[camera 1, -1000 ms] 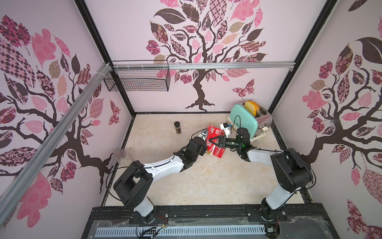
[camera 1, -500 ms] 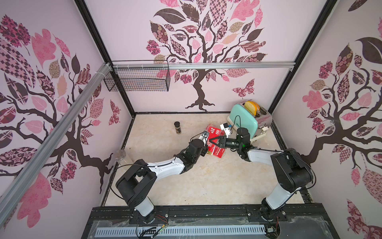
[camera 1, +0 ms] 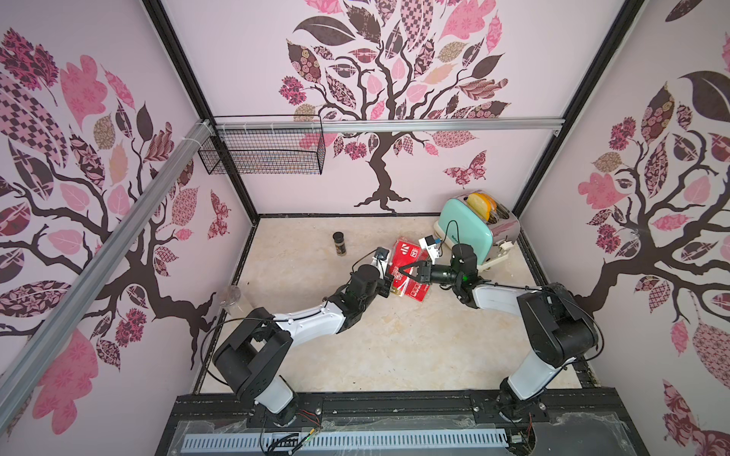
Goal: Open the ruler set and take out the ruler
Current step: Open the ruler set bag.
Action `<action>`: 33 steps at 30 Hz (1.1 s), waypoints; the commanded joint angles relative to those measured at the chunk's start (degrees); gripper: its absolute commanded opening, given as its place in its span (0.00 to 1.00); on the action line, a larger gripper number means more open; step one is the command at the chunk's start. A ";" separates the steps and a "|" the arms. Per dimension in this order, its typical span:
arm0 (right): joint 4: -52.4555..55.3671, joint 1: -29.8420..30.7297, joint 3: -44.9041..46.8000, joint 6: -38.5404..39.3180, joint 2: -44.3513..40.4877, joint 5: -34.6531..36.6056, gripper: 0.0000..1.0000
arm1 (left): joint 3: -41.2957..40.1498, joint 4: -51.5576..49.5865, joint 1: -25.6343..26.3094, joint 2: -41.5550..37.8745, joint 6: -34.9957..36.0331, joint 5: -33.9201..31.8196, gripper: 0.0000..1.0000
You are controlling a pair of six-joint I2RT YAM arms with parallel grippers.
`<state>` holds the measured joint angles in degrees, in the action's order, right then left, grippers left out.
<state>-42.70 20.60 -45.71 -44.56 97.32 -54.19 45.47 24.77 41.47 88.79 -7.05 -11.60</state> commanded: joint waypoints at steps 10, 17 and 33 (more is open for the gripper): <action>0.63 1.00 -0.95 0.26 -0.41 -4.27 0.16 | -2.83 6.61 -5.36 -5.40 -13.23 9.80 0.00; -1.96 1.02 -0.82 -1.17 0.10 -4.32 0.17 | -3.81 9.59 -5.78 -5.13 -15.80 15.75 0.00; -13.03 0.99 -0.95 -8.96 3.71 -3.90 0.30 | -4.81 13.07 -5.48 -3.89 -16.75 26.30 0.00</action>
<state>-53.23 21.30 -45.71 -51.53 99.98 -58.43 40.93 32.99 35.40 85.32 -23.40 10.83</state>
